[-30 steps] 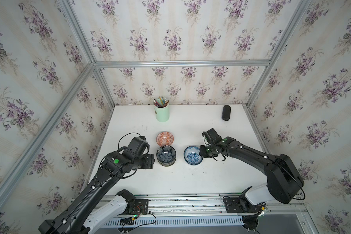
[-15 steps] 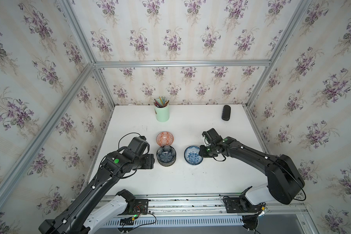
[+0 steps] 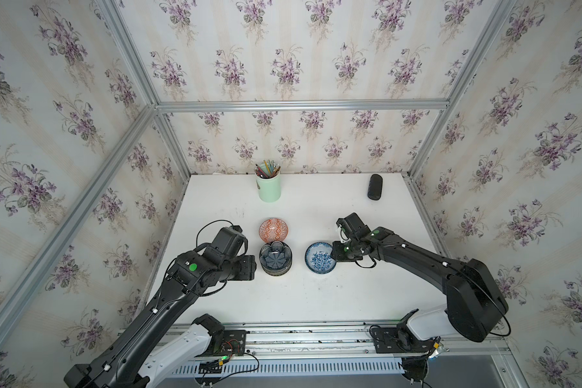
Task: Stack the bowls
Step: Place the bowl on the bowl.
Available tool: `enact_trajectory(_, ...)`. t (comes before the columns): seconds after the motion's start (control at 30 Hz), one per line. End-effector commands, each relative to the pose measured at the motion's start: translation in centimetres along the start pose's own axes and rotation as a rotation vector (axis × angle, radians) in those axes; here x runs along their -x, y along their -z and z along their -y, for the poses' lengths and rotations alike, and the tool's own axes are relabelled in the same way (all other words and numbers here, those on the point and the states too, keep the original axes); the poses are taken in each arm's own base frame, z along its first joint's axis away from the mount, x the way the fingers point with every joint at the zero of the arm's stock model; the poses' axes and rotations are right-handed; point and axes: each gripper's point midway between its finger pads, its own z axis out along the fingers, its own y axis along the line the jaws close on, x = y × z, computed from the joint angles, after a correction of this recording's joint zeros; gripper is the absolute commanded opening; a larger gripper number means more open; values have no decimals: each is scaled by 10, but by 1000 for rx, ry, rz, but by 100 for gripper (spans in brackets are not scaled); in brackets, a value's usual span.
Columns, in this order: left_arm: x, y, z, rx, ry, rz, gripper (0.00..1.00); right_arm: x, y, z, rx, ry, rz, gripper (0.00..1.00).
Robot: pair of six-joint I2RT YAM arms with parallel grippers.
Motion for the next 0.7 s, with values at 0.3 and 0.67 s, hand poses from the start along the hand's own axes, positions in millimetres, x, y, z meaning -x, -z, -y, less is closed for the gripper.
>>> enact_trajectory(0.3,2,1,1,-5,-12,12,69,17,9,7,-65,1,56,26)
enact_trajectory(0.67,2,0,0,-2,-11,10,69,16,5,6,-51,1,43,13)
